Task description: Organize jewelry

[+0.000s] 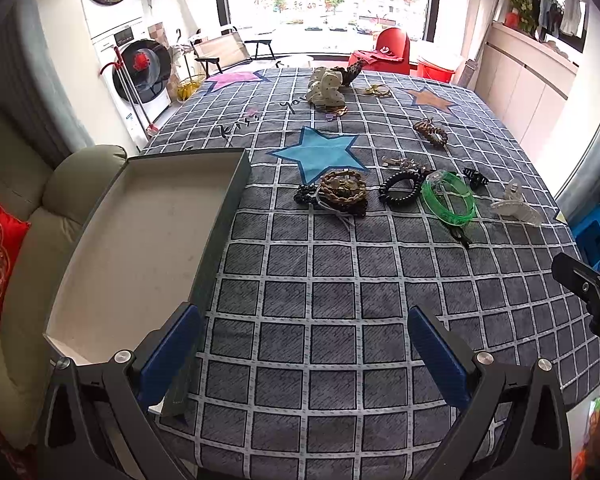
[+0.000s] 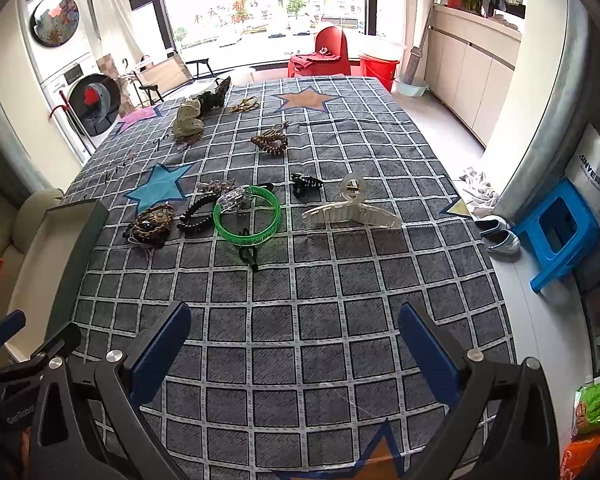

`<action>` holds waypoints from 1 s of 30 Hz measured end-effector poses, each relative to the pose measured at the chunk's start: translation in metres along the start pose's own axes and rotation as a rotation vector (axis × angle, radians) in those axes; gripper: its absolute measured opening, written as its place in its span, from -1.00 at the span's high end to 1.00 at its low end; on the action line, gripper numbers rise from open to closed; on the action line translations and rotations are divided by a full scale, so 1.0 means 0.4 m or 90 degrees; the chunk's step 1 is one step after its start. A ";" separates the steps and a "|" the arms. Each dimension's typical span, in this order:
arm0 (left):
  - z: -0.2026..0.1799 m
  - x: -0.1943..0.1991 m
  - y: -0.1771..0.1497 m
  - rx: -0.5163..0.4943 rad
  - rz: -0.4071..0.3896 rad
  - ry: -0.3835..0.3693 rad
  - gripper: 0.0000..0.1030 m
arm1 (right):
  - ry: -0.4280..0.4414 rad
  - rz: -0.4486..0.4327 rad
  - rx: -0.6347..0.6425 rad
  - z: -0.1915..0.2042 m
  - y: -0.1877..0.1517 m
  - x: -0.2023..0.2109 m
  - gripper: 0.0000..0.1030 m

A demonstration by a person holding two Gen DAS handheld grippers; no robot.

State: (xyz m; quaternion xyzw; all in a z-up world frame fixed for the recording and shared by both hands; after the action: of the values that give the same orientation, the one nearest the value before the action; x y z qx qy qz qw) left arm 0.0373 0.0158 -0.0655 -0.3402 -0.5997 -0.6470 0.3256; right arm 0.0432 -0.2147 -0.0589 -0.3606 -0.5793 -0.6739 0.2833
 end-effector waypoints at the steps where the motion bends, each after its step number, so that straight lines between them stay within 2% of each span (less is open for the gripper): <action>1: -0.001 -0.001 0.000 -0.001 0.000 0.000 -1.00 | 0.002 0.002 -0.002 0.001 0.001 -0.003 -1.00; 30: -0.030 -0.017 0.020 -0.025 0.001 0.004 -1.00 | 0.008 0.018 -0.015 -0.017 0.007 -0.030 -1.00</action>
State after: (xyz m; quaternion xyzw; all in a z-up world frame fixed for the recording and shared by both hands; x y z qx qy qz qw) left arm 0.0472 0.0034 -0.0672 -0.3450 -0.5855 -0.6593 0.3217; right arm 0.0511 -0.2221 -0.0675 -0.3676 -0.5645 -0.6790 0.2920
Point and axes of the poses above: each gripper's, at about its wrist camera, not at the fingertips, and x roughly against the way its jaws point, z to its left, y to its top, the point moved 8 cm from there along -x, roughly the way its jaws point, and after that the axes turned 2 degrees about -x, right-handed, at the moved point
